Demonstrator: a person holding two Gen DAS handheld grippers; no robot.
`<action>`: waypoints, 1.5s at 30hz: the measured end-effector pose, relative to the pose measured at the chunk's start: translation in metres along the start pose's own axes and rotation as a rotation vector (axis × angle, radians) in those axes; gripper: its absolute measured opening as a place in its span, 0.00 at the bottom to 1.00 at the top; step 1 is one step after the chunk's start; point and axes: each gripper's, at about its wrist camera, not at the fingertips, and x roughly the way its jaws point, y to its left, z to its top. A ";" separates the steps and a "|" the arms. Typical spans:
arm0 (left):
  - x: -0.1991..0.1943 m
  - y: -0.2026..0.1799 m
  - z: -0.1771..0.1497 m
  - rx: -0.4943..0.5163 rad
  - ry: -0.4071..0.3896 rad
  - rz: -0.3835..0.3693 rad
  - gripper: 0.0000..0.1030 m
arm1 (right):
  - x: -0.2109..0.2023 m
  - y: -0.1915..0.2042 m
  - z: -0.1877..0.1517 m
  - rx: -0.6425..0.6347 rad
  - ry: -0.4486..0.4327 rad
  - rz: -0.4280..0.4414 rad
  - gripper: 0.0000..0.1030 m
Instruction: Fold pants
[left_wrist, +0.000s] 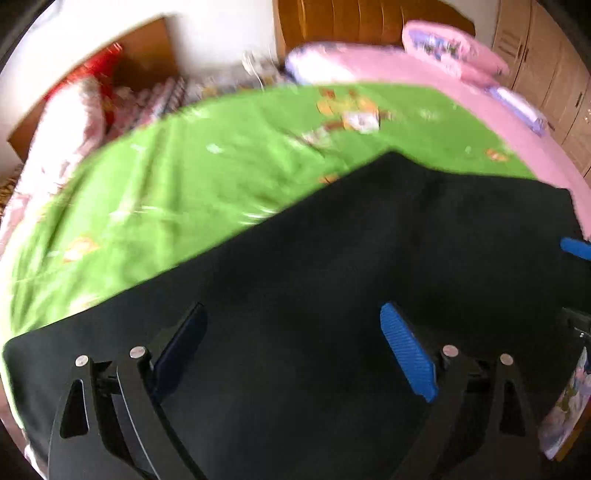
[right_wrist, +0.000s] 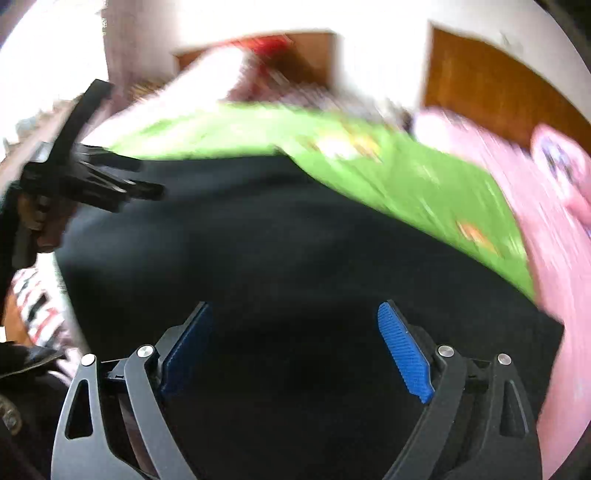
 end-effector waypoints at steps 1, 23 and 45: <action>0.014 0.000 0.005 -0.012 0.005 0.004 0.99 | 0.002 -0.018 -0.012 0.029 -0.019 0.072 0.87; 0.023 -0.089 0.032 0.072 -0.096 -0.022 0.99 | -0.058 -0.062 -0.097 0.064 -0.115 -0.004 0.85; 0.023 -0.084 0.027 0.051 -0.115 -0.022 0.99 | -0.057 -0.018 -0.030 0.079 -0.239 0.042 0.92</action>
